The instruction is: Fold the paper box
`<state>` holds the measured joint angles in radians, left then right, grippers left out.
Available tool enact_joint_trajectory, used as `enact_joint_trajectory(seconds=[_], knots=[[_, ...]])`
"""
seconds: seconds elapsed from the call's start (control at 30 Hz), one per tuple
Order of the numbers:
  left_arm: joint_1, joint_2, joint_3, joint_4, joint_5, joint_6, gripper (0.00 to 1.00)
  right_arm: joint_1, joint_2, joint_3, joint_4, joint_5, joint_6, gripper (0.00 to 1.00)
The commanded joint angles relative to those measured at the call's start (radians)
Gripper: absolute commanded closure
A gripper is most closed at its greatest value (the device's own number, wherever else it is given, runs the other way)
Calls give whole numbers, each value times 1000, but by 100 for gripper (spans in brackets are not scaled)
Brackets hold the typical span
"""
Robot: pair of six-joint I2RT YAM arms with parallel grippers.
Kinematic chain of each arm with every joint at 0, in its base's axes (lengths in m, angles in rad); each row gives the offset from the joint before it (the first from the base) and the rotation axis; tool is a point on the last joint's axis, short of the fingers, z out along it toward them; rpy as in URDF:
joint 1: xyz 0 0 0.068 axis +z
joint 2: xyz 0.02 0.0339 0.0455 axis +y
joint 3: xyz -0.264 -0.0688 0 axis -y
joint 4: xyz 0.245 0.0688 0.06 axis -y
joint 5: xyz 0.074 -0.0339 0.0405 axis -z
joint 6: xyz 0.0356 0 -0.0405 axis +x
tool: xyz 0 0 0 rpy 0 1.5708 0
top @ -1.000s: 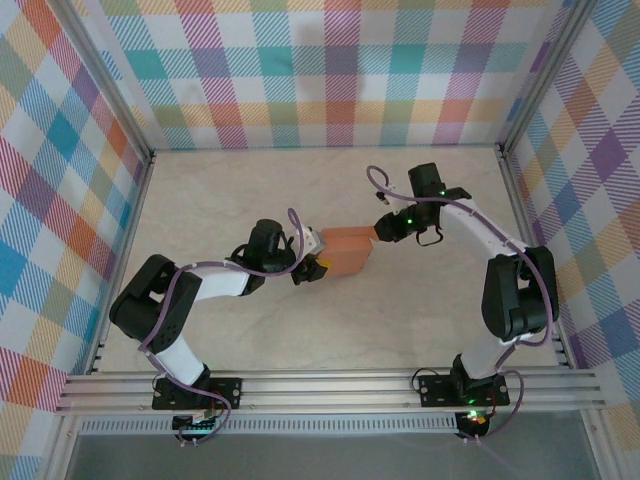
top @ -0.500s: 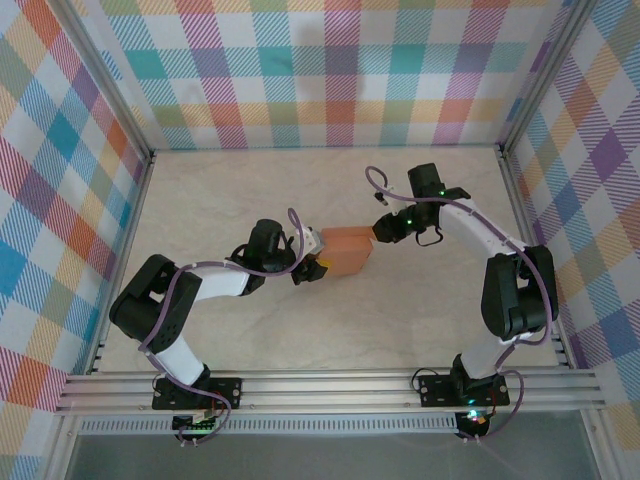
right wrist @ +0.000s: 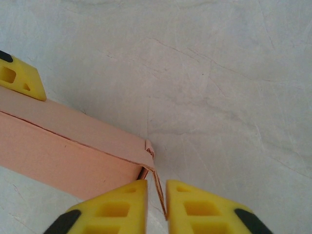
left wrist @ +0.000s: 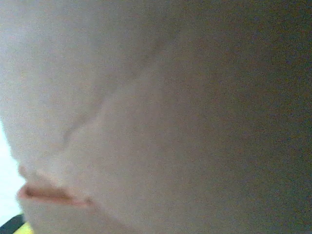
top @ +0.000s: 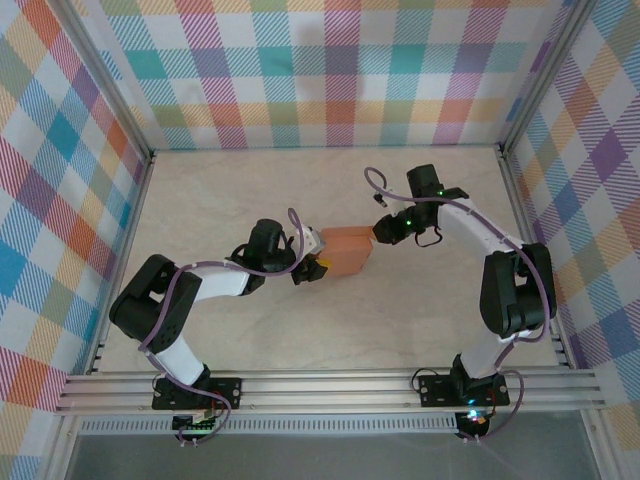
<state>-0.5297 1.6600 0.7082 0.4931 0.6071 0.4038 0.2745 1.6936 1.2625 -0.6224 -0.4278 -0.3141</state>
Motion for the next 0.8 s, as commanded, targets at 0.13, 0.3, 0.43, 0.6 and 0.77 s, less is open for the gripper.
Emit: enact_joint_trajectory(seconds=[0.13, 0.3, 0.43, 0.6, 0.77], knots=[[-3, 21, 21, -53, -21, -3, 71, 2, -11, 21, -17, -26, -24, 80], [-3, 21, 23, -61, -23, -2, 71, 3, -17, 18, -23, -30, -30, 83], [-3, 26, 28, -61, -17, -3, 71, 2, -19, 11, -23, -33, -32, 91], [-3, 34, 28, -64, -20, 6, 71, 3, -26, 19, -33, -33, -19, 100], [-6, 55, 25, -74, -25, 40, 71, 3, -69, 8, -5, 5, 64, 100]])
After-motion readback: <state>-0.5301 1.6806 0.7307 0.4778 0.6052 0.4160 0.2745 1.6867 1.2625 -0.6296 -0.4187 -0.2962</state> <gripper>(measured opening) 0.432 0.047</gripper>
